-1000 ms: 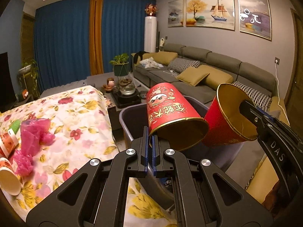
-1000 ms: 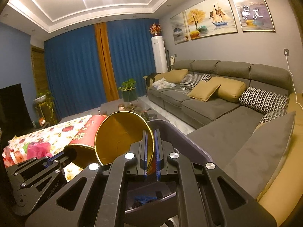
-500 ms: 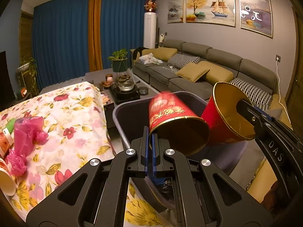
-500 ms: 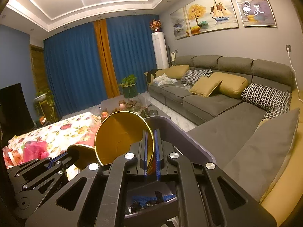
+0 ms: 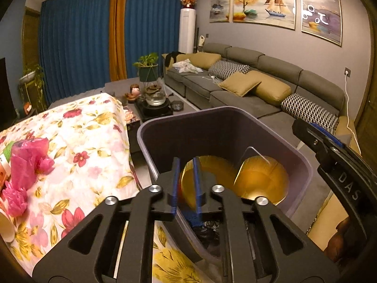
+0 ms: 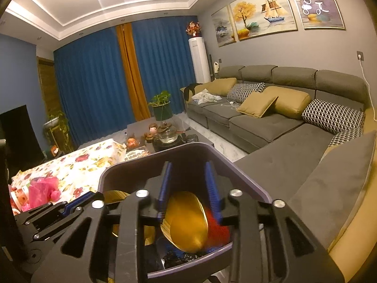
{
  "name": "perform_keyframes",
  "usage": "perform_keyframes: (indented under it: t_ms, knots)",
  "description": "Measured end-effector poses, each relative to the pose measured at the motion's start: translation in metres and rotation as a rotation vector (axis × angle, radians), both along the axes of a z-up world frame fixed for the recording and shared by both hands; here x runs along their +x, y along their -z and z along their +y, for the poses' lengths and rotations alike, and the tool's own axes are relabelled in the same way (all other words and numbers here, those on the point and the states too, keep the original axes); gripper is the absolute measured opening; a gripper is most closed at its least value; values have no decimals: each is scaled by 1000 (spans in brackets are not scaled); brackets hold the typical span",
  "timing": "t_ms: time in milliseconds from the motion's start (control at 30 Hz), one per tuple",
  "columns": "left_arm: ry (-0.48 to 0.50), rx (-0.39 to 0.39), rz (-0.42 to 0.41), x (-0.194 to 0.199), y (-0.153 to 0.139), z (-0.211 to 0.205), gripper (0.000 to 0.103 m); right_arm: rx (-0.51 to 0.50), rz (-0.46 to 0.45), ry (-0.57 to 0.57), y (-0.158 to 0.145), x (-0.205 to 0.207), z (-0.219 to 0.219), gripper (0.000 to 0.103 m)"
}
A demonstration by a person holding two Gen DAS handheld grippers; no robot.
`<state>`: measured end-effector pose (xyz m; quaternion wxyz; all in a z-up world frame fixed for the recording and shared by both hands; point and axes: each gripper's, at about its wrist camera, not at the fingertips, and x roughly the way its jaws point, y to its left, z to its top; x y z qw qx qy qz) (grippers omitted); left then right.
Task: Collect trash
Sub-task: 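Open both grippers to drop the two cups into the grey bin, then move both tools back over the trash on the bed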
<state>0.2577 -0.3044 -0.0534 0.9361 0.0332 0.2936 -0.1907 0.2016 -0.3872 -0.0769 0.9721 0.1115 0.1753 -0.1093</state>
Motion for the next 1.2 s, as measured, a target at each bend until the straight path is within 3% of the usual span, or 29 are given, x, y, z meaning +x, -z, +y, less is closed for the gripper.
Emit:
perform_keyframes:
  t_ms: [133,233,333,700,1200]
  knots:
    - [-12,-2,-3,-1,0,2,46,9,2,7,2,-3,-2,35]
    - [-17,1,-20,-5,-3,3,52,9,0,15,1,-6,-1,50]
    - [-24,-1,-24,-7,-4,8,63,0,-1,14,1,-11,4,53]
    - [-90,-7,-57,-32,-19,43,75,1,-13,-18,-5,-35,22,74]
    - [-256,10,-120,-81,-40,129,82,-37,-32,-161,-24,-61,98,79]
